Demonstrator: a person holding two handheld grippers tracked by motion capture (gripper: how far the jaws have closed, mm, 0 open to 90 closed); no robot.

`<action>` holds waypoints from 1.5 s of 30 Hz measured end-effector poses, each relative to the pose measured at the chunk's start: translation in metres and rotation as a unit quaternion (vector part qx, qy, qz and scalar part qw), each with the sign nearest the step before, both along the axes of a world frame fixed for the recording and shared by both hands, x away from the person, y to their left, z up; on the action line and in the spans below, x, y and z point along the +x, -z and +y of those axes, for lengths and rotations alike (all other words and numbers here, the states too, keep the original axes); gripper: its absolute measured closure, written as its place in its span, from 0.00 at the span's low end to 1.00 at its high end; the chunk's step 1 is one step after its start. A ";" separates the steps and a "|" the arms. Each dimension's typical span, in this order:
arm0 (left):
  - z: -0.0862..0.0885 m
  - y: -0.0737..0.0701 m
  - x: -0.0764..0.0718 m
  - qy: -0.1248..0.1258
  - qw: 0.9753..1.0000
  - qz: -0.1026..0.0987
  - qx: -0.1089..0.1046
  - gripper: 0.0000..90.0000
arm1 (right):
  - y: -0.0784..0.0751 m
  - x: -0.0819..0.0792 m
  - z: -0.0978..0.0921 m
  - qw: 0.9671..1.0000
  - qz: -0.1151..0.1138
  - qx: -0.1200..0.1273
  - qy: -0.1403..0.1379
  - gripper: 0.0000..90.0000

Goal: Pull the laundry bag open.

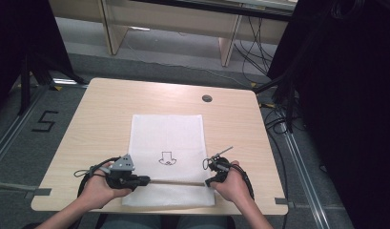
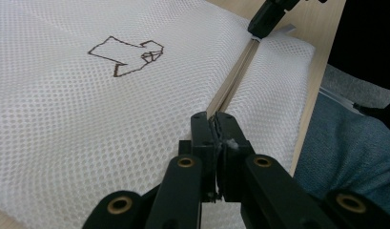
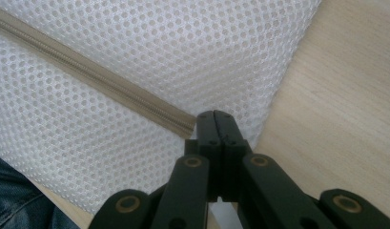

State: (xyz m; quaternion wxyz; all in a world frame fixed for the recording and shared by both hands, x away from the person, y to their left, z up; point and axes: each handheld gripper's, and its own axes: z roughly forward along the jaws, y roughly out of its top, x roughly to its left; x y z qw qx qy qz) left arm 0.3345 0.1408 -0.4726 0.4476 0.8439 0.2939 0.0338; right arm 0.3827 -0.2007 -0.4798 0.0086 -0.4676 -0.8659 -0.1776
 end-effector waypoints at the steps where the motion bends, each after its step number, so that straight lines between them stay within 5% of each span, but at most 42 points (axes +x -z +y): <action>1: 0.003 0.001 0.000 -0.003 1.000 0.003 -0.005 0.97 | 0.000 0.000 0.000 1.000 0.000 0.000 0.000 1.00; 7: 0.013 0.001 -0.002 -0.014 1.000 0.003 -0.011 0.97 | 0.000 0.001 0.001 1.000 -0.001 0.003 0.002 1.00; 9: 0.014 0.001 -0.001 -0.004 1.000 -0.006 0.001 0.97 | 0.001 0.001 0.000 1.000 -0.004 0.004 -0.002 1.00; 22: 0.023 0.002 -0.004 -0.026 1.000 0.009 -0.006 0.97 | -0.001 0.000 0.000 1.000 0.003 0.001 0.001 1.00; 35: 0.026 0.002 -0.003 -0.016 1.000 0.001 0.003 0.97 | 0.000 0.001 -0.001 1.000 0.000 0.003 -0.004 1.00; 37: 0.026 0.003 -0.004 -0.025 1.000 0.012 -0.009 0.97 | 0.000 0.001 -0.001 1.000 -0.001 0.003 -0.004 1.00; 45: 0.028 0.002 -0.004 -0.025 1.000 0.006 -0.010 0.97 | 0.000 0.001 0.000 1.000 -0.002 0.001 -0.005 1.00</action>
